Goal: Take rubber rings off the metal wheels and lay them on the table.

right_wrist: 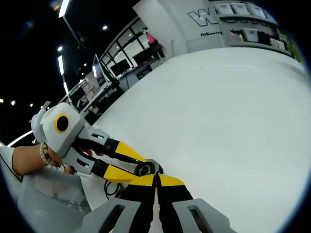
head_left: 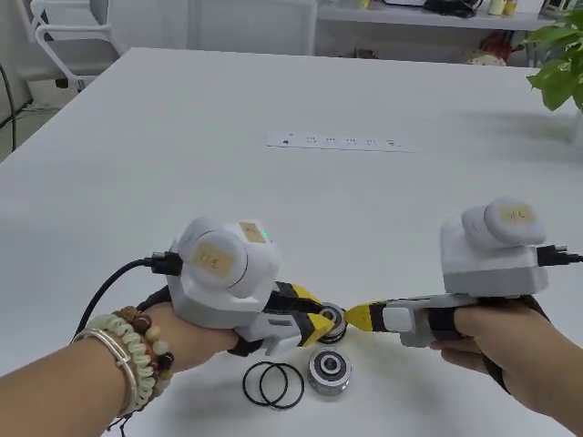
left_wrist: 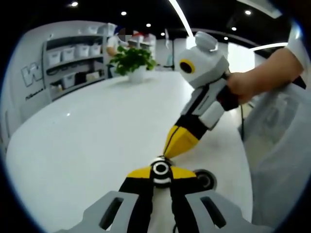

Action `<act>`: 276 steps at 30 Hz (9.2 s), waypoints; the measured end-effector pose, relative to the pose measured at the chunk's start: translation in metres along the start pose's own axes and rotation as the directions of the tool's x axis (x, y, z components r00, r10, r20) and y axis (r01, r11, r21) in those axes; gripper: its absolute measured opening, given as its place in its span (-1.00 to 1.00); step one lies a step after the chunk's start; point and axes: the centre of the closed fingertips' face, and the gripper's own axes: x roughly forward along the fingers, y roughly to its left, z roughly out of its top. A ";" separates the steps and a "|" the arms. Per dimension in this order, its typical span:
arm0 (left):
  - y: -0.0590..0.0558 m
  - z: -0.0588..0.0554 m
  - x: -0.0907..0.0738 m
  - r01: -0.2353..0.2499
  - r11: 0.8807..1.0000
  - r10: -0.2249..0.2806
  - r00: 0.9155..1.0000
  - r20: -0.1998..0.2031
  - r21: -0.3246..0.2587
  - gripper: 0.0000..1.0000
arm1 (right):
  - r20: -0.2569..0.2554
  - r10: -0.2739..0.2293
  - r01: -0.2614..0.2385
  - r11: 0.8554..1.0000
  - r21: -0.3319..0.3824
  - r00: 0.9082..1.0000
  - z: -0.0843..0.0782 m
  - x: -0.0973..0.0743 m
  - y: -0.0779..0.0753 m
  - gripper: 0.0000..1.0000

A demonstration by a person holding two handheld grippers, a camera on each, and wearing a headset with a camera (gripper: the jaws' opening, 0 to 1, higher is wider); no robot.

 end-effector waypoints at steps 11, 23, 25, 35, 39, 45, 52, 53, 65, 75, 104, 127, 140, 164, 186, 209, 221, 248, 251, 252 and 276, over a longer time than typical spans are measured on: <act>0.000 0.000 -0.001 0.000 1.000 0.000 1.000 0.008 -0.008 -0.73 | -0.005 -0.008 0.008 1.000 0.011 1.000 0.001 0.000 0.004 -1.00; 0.000 0.000 -0.001 -0.002 1.000 0.002 1.000 0.013 -0.008 -0.73 | -0.009 -0.005 0.005 1.000 -0.016 1.000 0.003 0.001 0.009 -1.00; 0.000 -0.001 -0.001 -0.002 1.000 0.002 1.000 0.013 -0.007 -0.73 | -0.009 -0.004 0.004 1.000 -0.019 1.000 0.003 0.001 0.009 -1.00; 0.000 -0.001 -0.001 -0.004 1.000 0.004 1.000 0.014 -0.002 -0.73 | -0.012 -0.006 0.005 0.999 -0.040 1.000 0.004 0.002 0.010 -1.00; 0.000 0.000 -0.001 -0.005 1.000 0.005 1.000 0.015 0.001 -0.73 | -0.013 -0.004 0.004 0.999 -0.045 1.000 0.004 0.002 0.010 -1.00; 0.000 0.000 0.000 -0.005 1.000 0.005 1.000 0.016 0.000 -0.73 | -0.016 -0.004 0.003 0.998 -0.058 1.000 0.004 0.002 0.011 -1.00; 0.000 0.000 0.000 -0.006 1.000 0.006 1.000 0.017 0.002 -0.73 | -0.016 0.002 -0.003 0.998 -0.062 1.000 0.004 0.002 0.012 -1.00; 0.000 0.000 0.000 -0.006 1.000 0.006 1.000 0.018 0.001 -0.73 | -0.016 0.003 -0.004 0.998 -0.060 1.000 0.005 0.003 0.012 -1.00; 0.000 0.000 0.000 -0.006 1.000 0.006 1.000 0.020 0.001 -0.72 | -0.002 0.033 -0.033 0.997 -0.064 0.999 0.008 0.004 0.020 -1.00; 0.000 0.001 0.000 -0.011 1.000 0.011 1.000 0.029 0.000 -0.72 | 0.025 0.032 -0.031 0.998 -0.061 0.999 0.014 0.003 0.023 -1.00; -0.001 0.014 -0.007 -0.010 1.000 0.009 1.000 0.015 0.028 -0.53 | 0.007 -0.023 0.024 0.998 -0.058 1.000 0.011 0.000 0.011 -1.00; -0.011 0.078 -0.066 0.000 0.992 -0.013 0.995 0.100 0.125 -0.19 | 0.135 0.019 -0.014 0.999 -0.039 0.991 0.044 -0.017 0.023 -1.00; -0.022 0.082 -0.136 -0.073 0.983 0.053 0.991 0.121 0.167 -0.02 | 0.194 0.056 -0.051 0.998 -0.033 0.979 0.059 -0.024 0.037 -1.00; -0.033 -0.010 -0.154 -0.147 0.989 0.147 0.989 -0.009 0.023 0.04 | 0.096 0.204 -0.194 0.976 -0.103 0.974 0.040 -0.008 0.082 -1.00; -0.060 -0.029 -0.138 0.008 1.000 -0.007 0.998 -0.056 0.015 0.23 | -0.101 0.240 -0.253 0.958 -0.133 0.965 -0.011 0.016 0.101 -1.00; -0.051 -0.021 -0.142 -0.046 0.998 0.046 0.999 -0.006 -0.048 0.36 | -0.191 0.185 -0.222 0.955 -0.196 0.964 -0.041 0.031 0.098 -1.00; -0.051 -0.022 -0.142 -0.048 0.998 0.047 0.999 -0.012 -0.042 0.33 | -0.219 0.165 -0.217 0.946 -0.241 0.962 -0.045 0.031 0.097 -1.00; -0.050 -0.023 -0.142 -0.051 0.998 0.051 0.999 -0.013 -0.038 0.32 | -0.259 0.123 -0.224 0.885 -0.408 0.958 -0.053 0.034 0.098 -0.93; -0.051 -0.024 -0.142 -0.049 0.998 0.049 0.999 -0.017 -0.036 0.32 | -0.250 0.116 -0.216 0.880 -0.422 0.961 -0.051 0.035 0.097 -0.91; -0.051 -0.023 -0.142 -0.048 0.998 0.048 0.999 -0.017 -0.035 0.32 | -0.246 0.115 -0.213 0.881 -0.423 0.963 -0.050 0.035 0.097 -0.89; -0.049 -0.021 -0.143 -0.050 0.997 0.050 0.999 -0.002 -0.057 0.32 | -0.051 0.134 -0.143 0.903 -0.405 0.990 0.011 0.011 0.087 -0.76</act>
